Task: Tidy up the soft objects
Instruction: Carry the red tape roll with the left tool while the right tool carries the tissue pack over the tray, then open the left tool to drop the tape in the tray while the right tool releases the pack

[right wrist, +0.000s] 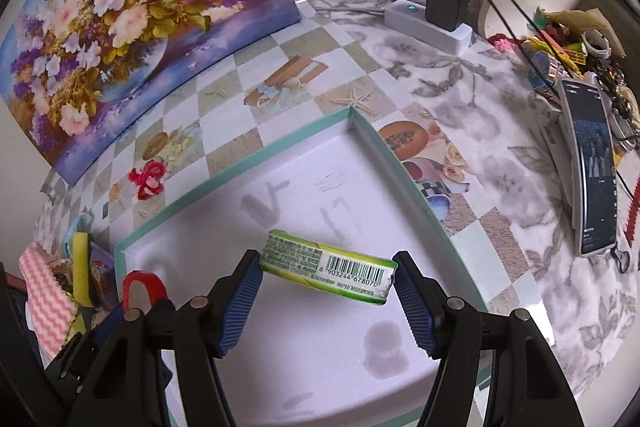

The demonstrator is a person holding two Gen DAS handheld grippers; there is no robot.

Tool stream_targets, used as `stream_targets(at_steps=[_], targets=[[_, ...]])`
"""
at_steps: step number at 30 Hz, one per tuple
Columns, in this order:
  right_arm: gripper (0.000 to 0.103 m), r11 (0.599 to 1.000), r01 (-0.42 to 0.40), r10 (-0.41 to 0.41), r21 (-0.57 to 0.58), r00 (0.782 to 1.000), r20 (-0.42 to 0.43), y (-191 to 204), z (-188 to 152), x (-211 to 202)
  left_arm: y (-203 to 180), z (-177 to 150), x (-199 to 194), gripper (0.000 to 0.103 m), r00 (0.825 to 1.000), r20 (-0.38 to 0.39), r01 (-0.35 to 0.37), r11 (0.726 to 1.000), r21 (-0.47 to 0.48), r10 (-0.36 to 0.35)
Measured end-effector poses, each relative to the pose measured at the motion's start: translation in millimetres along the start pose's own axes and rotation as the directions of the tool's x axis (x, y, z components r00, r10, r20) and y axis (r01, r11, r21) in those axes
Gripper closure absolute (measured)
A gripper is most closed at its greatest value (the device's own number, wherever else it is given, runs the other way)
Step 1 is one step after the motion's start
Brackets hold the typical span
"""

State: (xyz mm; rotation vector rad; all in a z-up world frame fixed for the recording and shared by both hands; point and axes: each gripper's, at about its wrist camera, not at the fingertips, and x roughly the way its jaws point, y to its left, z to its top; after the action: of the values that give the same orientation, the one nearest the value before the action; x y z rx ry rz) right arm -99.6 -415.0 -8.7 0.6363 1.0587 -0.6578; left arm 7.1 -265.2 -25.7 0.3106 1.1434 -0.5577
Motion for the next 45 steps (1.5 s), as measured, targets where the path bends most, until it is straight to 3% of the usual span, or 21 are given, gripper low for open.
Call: stream_targets(at_steps=[5, 9, 12, 16, 18, 23, 27, 31, 45], targets=[[0.033, 1.000, 0.009, -0.009, -0.017, 1.000, -0.003, 4, -1, 5, 4, 0, 3, 0.049, 1.000, 0.013, 0.004, 1.000, -0.011, -0.003], [0.033, 1.000, 0.009, -0.009, -0.021, 1.000, 0.001, 6, -2, 3, 8, 0, -2, 0.033, 0.999, 0.048, -0.003, 1.000, -0.018, 0.004], [0.033, 1.000, 0.009, -0.009, -0.026, 1.000, 0.007, 8, -2, 1, 10, 1, -6, 0.031, 0.998, 0.067, -0.017, 1.000, -0.023, 0.018], [0.032, 0.999, 0.010, -0.010, -0.034, 1.000, 0.013, 10, -1, -4, 18, 2, -11, 0.020, 0.995, 0.085, -0.039, 0.998, -0.050, 0.043], [0.031, 0.999, 0.013, -0.012, -0.040, 1.000, 0.015, 11, -1, -5, 23, 2, -14, 0.019, 0.994, 0.092, -0.047, 0.996, -0.070, 0.053], [0.021, 0.998, 0.027, -0.026, -0.062, 1.000, 0.008, 15, -2, -6, 35, 1, -17, 0.017, 0.991, 0.104, -0.071, 0.991, -0.112, 0.083], [0.020, 0.996, 0.023, -0.022, -0.084, 1.000, 0.010, 20, -3, -8, 44, 0, -17, 0.006, 0.990, 0.101, -0.088, 0.986, -0.145, 0.103], [0.006, 0.993, 0.031, -0.031, -0.110, 1.000, 0.002, 25, -5, -5, 51, -1, -17, 0.006, 0.987, 0.105, -0.101, 0.981, -0.168, 0.120], [0.005, 0.993, 0.021, -0.021, -0.120, 1.000, -0.003, 29, -7, -6, 60, -3, -20, 0.006, 0.986, 0.106, -0.108, 0.973, -0.204, 0.131]])
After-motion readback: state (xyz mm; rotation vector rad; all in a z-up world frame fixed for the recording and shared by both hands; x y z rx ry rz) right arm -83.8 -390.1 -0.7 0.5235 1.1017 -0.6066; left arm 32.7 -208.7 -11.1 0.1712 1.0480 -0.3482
